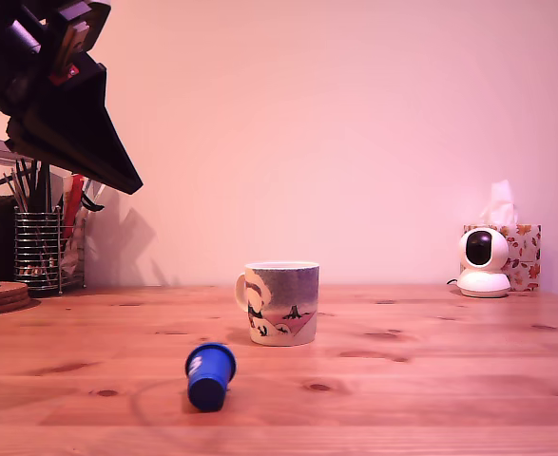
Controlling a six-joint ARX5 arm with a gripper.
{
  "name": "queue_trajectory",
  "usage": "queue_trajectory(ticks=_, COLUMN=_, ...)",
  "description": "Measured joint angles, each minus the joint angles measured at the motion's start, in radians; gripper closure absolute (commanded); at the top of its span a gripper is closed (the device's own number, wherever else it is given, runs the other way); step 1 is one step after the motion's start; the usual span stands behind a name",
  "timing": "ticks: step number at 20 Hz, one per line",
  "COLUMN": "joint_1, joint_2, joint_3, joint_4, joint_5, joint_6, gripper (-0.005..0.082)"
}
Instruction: Pick up the coffee capsules on the table and drop them inside the coffee cup
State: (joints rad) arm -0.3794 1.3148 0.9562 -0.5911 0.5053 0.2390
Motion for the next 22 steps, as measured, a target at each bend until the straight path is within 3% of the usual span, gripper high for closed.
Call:
queue_trajectory(ticks=2, joint_1=0.000, joint_2=-0.028, joint_3=-0.047, joint_4=0.038, joint_5=0.000, joint_6=-0.009, gripper=0.0792)
queue_trajectory(ticks=6, joint_1=0.000, joint_2=-0.118, joint_3=-0.161, joint_4=0.142, joint_5=-0.018, joint_6=-0.093, gripper=0.0780)
queue_trajectory(ticks=8, joint_1=-0.008, joint_2=-0.159, joint_3=-0.193, joint_4=0.178, joint_5=-0.077, joint_6=-0.200, gripper=0.0780)
queue_trajectory(ticks=10, joint_1=-0.032, joint_2=-0.193, joint_3=-0.219, joint_4=0.223, joint_5=-0.144, joint_6=-0.274, gripper=0.0780)
queue_trajectory(ticks=11, joint_1=-0.054, joint_2=-0.202, joint_3=-0.228, joint_4=0.237, joint_5=-0.179, joint_6=-0.295, gripper=0.0780)
queue_trajectory(ticks=14, joint_1=-0.137, joint_2=-0.205, joint_3=-0.240, joint_4=0.266, joint_5=-0.299, joint_6=-0.449, gripper=0.0780)
queue_trajectory(ticks=15, joint_1=-0.168, joint_2=-0.205, joint_3=-0.240, joint_4=0.272, joint_5=-0.344, joint_6=-0.449, gripper=0.0780)
queue_trajectory(ticks=16, joint_1=-0.199, joint_2=-0.205, joint_3=-0.240, joint_4=0.275, joint_5=-0.393, joint_6=-0.493, gripper=0.0780)
queue_trajectory(ticks=17, joint_1=-0.229, joint_2=-0.205, joint_3=-0.240, joint_4=0.275, joint_5=-0.435, joint_6=-0.501, gripper=0.0779)
queue_trajectory(ticks=18, joint_1=-0.259, joint_2=-0.205, joint_3=-0.240, joint_4=0.275, joint_5=-0.464, joint_6=-0.549, gripper=0.0764)
queue_trajectory(ticks=22, joint_1=-0.341, joint_2=-0.205, joint_3=-0.240, joint_4=0.265, joint_5=-0.540, joint_6=-0.606, gripper=0.0515)
